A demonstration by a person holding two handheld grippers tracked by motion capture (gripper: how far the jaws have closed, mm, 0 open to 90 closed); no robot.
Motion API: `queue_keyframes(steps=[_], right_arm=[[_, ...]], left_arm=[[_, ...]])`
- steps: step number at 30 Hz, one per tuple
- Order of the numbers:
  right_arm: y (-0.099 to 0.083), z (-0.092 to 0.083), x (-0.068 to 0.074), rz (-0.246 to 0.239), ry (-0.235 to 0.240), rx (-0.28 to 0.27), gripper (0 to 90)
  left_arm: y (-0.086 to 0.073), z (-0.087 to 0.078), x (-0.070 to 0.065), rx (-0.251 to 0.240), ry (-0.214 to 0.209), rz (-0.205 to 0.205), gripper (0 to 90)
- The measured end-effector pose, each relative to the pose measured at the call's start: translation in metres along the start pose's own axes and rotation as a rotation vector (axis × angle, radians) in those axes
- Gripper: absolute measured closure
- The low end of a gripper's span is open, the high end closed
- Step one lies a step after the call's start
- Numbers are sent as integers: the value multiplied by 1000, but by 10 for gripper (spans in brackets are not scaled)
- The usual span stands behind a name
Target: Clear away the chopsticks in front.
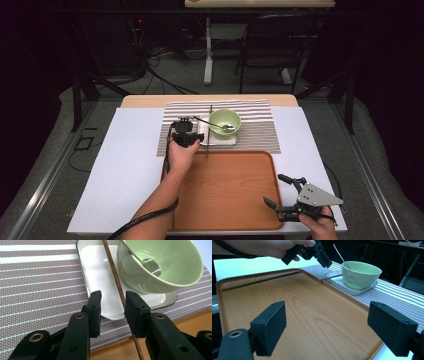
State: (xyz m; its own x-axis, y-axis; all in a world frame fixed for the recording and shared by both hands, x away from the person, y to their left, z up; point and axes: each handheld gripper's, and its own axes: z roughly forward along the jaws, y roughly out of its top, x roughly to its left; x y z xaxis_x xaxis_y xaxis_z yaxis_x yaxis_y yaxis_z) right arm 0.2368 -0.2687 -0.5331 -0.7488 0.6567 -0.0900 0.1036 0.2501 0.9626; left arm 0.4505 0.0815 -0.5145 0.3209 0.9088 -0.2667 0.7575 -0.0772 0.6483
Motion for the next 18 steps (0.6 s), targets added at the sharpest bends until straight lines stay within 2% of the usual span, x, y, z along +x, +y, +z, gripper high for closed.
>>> queue_keyframes(steps=[12,18], right_arm=[[0,0,0,2,3,-3,149],[0,0,0,2,3,-3,149]], left_arm=[[6,18,-9,37,3,19,685],[6,26,-11,44,0,7,689]])
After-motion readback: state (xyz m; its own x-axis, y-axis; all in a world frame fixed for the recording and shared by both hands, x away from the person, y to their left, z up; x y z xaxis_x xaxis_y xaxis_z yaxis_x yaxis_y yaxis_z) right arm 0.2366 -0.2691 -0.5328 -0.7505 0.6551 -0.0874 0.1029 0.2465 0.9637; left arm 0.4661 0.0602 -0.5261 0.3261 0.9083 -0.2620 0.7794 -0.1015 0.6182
